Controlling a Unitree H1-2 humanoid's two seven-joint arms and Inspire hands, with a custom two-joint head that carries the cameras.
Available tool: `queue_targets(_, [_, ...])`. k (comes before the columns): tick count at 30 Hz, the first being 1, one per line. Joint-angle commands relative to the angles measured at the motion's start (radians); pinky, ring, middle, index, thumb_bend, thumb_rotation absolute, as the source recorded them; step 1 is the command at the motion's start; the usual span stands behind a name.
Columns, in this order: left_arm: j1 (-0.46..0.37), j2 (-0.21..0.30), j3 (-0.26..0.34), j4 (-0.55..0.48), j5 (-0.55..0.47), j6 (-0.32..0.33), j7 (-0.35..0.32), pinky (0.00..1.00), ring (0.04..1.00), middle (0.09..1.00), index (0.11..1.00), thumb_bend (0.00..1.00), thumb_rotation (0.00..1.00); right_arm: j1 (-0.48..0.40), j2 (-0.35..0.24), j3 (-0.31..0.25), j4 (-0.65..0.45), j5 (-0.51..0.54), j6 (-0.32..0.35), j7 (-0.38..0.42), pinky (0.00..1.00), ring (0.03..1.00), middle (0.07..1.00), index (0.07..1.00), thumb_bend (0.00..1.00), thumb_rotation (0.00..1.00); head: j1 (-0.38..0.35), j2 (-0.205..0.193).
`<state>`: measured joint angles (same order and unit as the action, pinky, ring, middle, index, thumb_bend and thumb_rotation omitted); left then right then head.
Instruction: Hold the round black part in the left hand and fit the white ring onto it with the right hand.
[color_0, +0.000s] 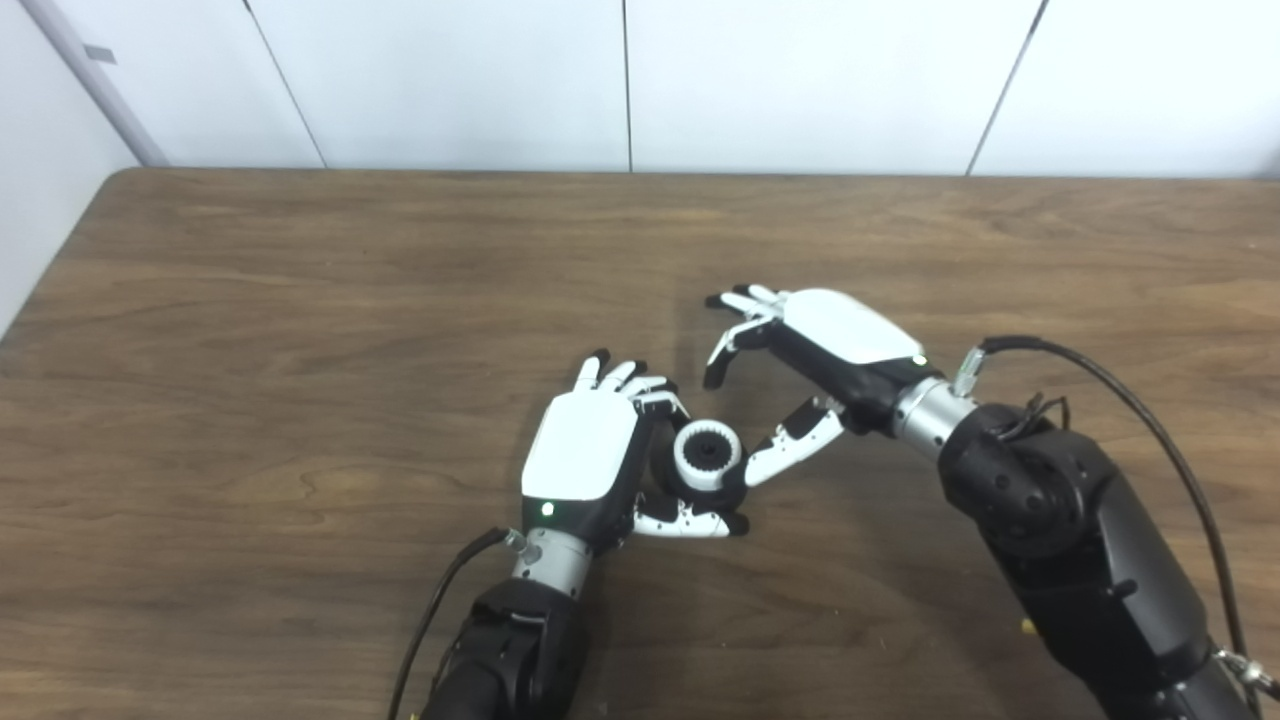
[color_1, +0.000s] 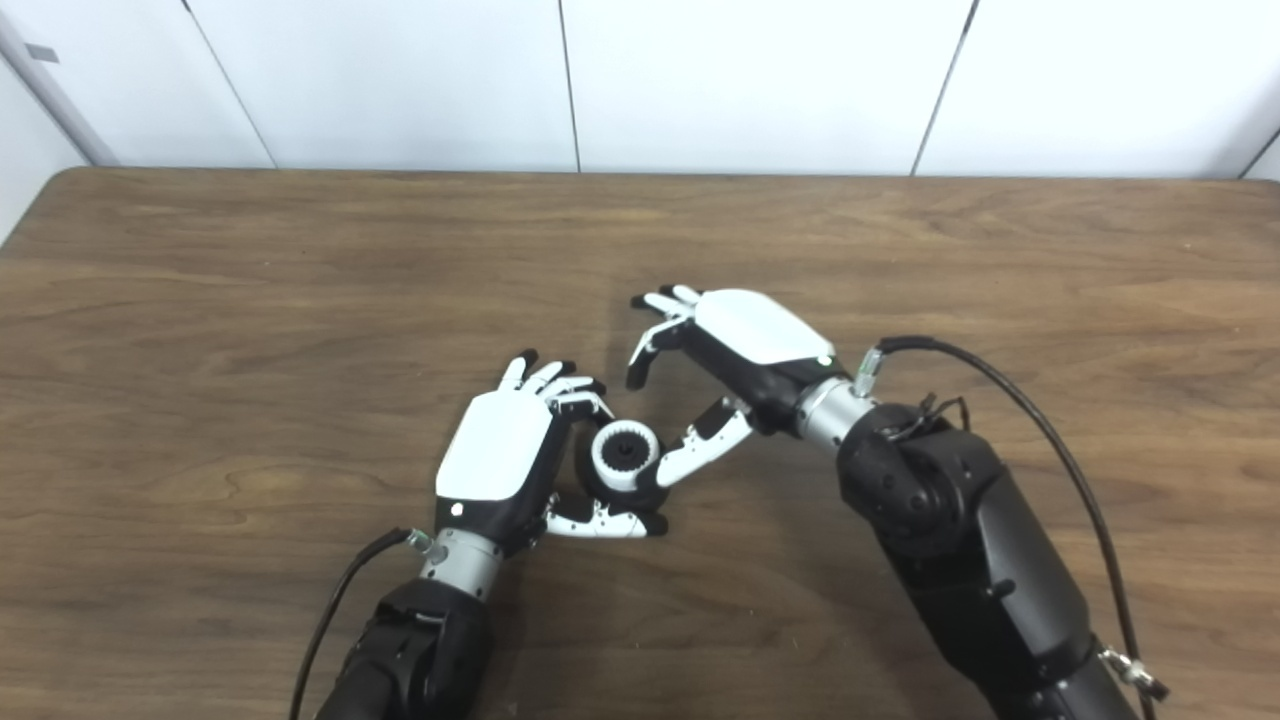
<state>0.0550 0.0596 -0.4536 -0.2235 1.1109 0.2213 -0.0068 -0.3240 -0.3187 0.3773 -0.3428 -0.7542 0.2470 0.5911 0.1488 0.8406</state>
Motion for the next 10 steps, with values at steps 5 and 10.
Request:
queue_targets(5, [0.003, 0.017, 0.012, -0.003, -0.018, -0.014, -0.002, 1.00, 0.890, 0.783, 0.484, 0.52, 0.05, -0.042, -0.039, -0.051, -0.044, 0.015, 0.012, 0.005, 1.00, 1.000, 0.965, 0.750, 1.00, 0.41, -0.010, -0.003])
queue_targets(10, [0.005, 0.025, 0.016, -0.006, -0.014, -0.010, -0.005, 1.00, 0.892, 0.783, 0.485, 0.52, 0.05, -0.033, -0.060, -0.082, -0.049, 0.044, 0.011, -0.001, 1.00, 1.000, 0.968, 0.786, 1.00, 0.43, -0.018, -0.005])
